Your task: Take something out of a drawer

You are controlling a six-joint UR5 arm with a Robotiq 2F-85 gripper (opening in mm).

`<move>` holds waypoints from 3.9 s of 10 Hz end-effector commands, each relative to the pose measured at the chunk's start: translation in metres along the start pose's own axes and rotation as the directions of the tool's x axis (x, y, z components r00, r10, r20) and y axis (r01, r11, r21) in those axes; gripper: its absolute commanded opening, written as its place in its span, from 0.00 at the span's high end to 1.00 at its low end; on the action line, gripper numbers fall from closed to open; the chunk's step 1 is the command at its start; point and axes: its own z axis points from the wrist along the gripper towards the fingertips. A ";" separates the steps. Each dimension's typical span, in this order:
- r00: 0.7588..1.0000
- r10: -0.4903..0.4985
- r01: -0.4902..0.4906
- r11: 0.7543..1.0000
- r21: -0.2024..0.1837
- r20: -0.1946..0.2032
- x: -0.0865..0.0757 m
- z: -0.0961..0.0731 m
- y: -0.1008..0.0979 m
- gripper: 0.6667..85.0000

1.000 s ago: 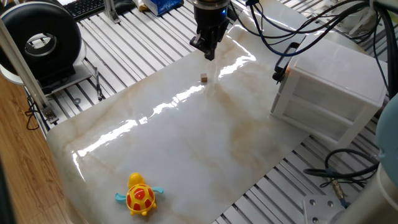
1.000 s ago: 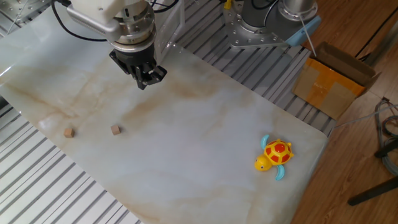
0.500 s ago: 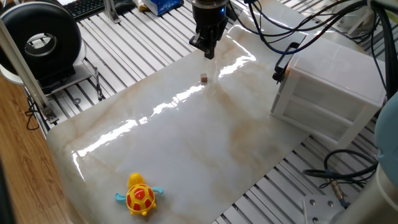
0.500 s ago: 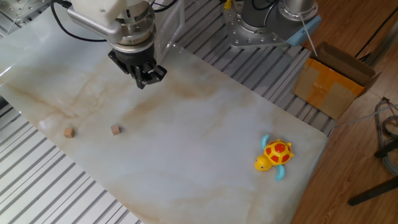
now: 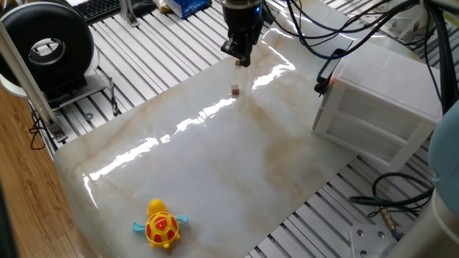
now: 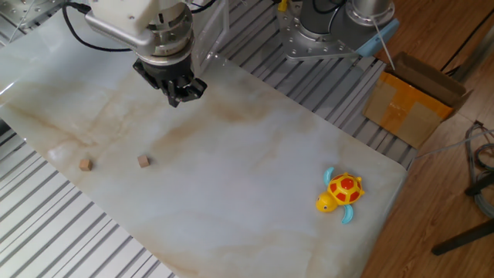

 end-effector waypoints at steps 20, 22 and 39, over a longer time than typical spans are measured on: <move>0.844 -0.536 0.536 0.841 0.071 -0.018 0.029 0.008 -0.070 0.53; 0.741 -0.665 0.671 0.738 0.069 -0.093 0.054 -0.002 -0.134 0.53; 0.719 -0.695 0.695 0.719 0.032 -0.001 0.027 -0.001 -0.102 0.54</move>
